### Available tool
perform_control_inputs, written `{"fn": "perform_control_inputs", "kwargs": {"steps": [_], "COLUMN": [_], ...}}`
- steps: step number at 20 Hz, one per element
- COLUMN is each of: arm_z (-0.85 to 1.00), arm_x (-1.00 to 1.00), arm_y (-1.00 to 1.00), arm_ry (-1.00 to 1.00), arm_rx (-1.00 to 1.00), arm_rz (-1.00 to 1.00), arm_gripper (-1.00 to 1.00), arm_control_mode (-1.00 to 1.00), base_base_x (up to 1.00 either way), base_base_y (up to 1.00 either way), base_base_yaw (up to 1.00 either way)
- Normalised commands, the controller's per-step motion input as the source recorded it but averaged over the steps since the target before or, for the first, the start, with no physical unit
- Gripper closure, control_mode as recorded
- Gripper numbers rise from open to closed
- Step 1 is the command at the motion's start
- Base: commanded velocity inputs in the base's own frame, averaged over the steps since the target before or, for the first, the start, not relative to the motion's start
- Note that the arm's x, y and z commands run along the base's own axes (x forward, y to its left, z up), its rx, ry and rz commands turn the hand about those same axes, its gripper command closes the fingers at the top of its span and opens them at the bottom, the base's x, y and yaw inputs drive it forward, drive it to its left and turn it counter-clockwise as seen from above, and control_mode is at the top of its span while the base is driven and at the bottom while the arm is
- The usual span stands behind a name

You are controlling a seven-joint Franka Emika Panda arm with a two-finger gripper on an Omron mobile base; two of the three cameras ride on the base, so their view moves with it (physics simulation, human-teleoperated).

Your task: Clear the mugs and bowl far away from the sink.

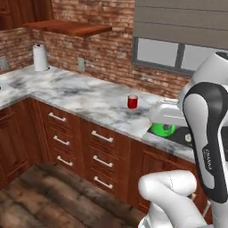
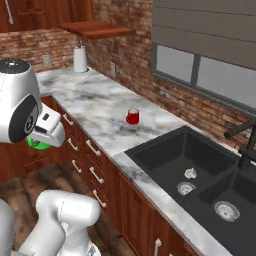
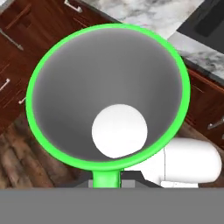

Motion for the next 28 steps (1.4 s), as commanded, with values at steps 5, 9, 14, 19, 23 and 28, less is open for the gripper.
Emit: {"fn": "perform_control_inputs", "kwargs": {"steps": [5, 9, 14, 19, 23, 28], "arm_z": [0.0, 0.0, 0.0, 0.0, 0.0, 0.0], "arm_x": [0.0, 0.0, 0.0, 0.0, 0.0, 0.0], "arm_y": [0.0, 0.0, 0.0, 0.0, 0.0, 0.0], "arm_ry": [0.0, 0.0, 0.0, 0.0, 0.0, 0.0], "arm_rx": [0.0, 0.0, 0.0, 0.0, 0.0, 0.0], "arm_rz": [0.0, 0.0, 0.0, 0.0, 0.0, 0.0], "arm_gripper": [1.0, 1.0, 1.0, 1.0, 1.0, 1.0], "arm_control_mode": [1.0, 1.0, 1.0, 1.0, 1.0, 1.0], "base_base_x": [0.0, 0.0, 0.0, 0.0, 0.0, 0.14], "base_base_y": [0.0, 0.0, 0.0, 0.0, 0.0, 0.0], "base_base_yaw": [1.0, 1.0, 1.0, 1.0, 1.0, 1.0]}}
